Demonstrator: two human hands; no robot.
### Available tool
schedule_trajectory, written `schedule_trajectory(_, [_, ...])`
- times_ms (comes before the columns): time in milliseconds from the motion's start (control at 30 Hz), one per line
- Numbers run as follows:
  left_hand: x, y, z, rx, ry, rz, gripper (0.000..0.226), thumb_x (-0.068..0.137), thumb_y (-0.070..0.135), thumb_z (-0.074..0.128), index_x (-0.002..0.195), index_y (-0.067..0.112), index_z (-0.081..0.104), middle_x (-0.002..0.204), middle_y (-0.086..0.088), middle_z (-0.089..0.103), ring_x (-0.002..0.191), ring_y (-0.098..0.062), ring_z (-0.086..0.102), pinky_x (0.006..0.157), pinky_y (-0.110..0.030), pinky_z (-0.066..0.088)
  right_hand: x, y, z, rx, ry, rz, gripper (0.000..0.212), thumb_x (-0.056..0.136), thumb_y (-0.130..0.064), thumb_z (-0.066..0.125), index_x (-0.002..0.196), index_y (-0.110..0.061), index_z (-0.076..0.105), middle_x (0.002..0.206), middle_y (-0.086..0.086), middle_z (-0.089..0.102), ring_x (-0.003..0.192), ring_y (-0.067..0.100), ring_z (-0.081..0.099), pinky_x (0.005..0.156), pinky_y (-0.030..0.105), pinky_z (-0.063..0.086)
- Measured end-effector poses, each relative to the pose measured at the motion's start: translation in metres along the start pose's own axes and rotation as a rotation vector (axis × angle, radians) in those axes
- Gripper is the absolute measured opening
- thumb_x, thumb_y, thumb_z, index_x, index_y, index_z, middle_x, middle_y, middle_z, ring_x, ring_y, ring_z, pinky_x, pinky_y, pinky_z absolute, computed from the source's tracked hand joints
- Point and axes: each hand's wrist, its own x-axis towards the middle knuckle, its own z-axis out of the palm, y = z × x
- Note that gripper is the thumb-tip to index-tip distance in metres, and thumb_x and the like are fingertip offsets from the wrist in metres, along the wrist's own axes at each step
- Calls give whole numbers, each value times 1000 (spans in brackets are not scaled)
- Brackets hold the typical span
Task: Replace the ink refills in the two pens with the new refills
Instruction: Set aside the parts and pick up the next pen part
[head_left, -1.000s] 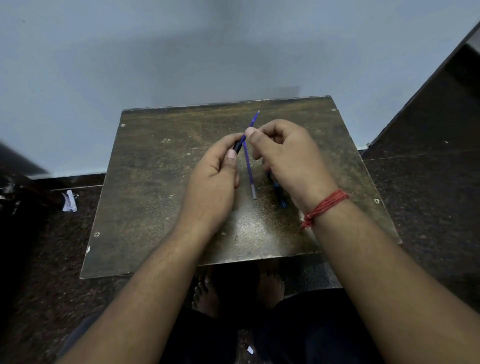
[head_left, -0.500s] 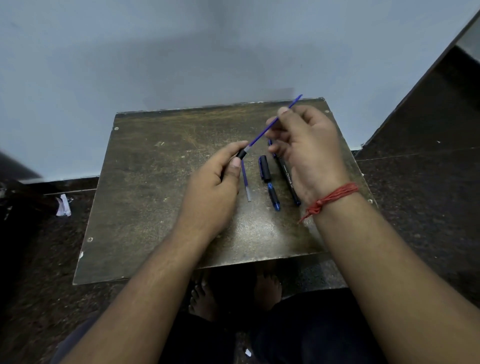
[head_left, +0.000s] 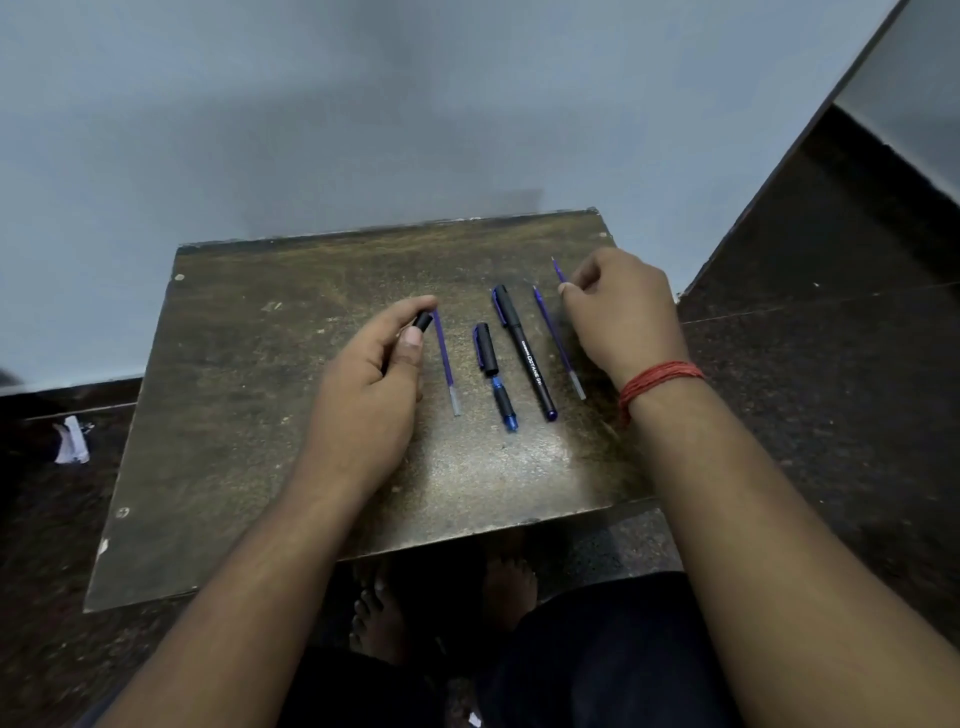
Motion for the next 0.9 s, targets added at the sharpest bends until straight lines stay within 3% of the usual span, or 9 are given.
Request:
schedule_trajectory(33, [1,-1,0,7,3,-1,33,106,26,44,131,38,62,107,-12,68,78,1,63,69,-16,47,0,1,1,-36,-12,-2,10,91,-25,62,85,-17,64,91,4,66,88,24,60,74,30,47])
schedule_trajectory(100, [1,-1,0,15,7,-11,33,106,26,44,130,39,62,83,5,61,59,8,52,55,-7,36,0,1,1,-85,-46,-2,11,90,-24,60,88,-13,63,96,9,66,93,29,61,80,35,51])
schedule_trajectory(167, [1,-2,0,9,16,-21,33,105,26,44,130,40,62,70,17,56,54,7,49,52,-6,34,-2,1,2,-124,-78,-5,14,91,-23,60,90,-10,62,97,10,65,94,31,61,80,38,52])
schedule_trajectory(233, [1,-2,0,1,26,-26,33,105,26,44,129,39,62,64,17,54,53,5,48,52,-6,35,-2,0,2,-139,-102,-3,14,92,-23,60,92,-9,61,98,10,65,94,30,61,79,37,51])
schedule_trajectory(367, [1,-2,0,-1,38,-46,27,106,28,44,123,37,62,66,11,54,53,3,47,57,-18,38,-2,2,2,-136,-131,1,14,92,-24,60,93,-10,59,96,9,63,91,28,58,74,32,45])
schedule_trajectory(467, [2,-5,0,-16,33,-64,20,106,31,44,104,31,63,65,8,55,50,0,43,56,-28,35,-1,2,2,-140,-145,14,14,91,-25,60,93,-11,58,97,10,63,89,27,56,72,30,40])
schedule_trajectory(733, [4,-7,-1,-52,40,-59,23,105,35,43,95,25,61,64,8,56,54,-10,44,58,-35,37,-3,-1,-1,-135,-165,37,19,94,-31,57,96,-12,59,98,10,63,92,28,59,74,32,45])
schedule_trajectory(900, [6,-6,-5,-77,107,-82,26,105,37,43,93,24,62,63,8,55,54,-11,45,55,-32,38,-18,-33,-14,-142,58,-142,19,97,-34,54,94,-17,61,91,0,61,84,20,54,70,30,39])
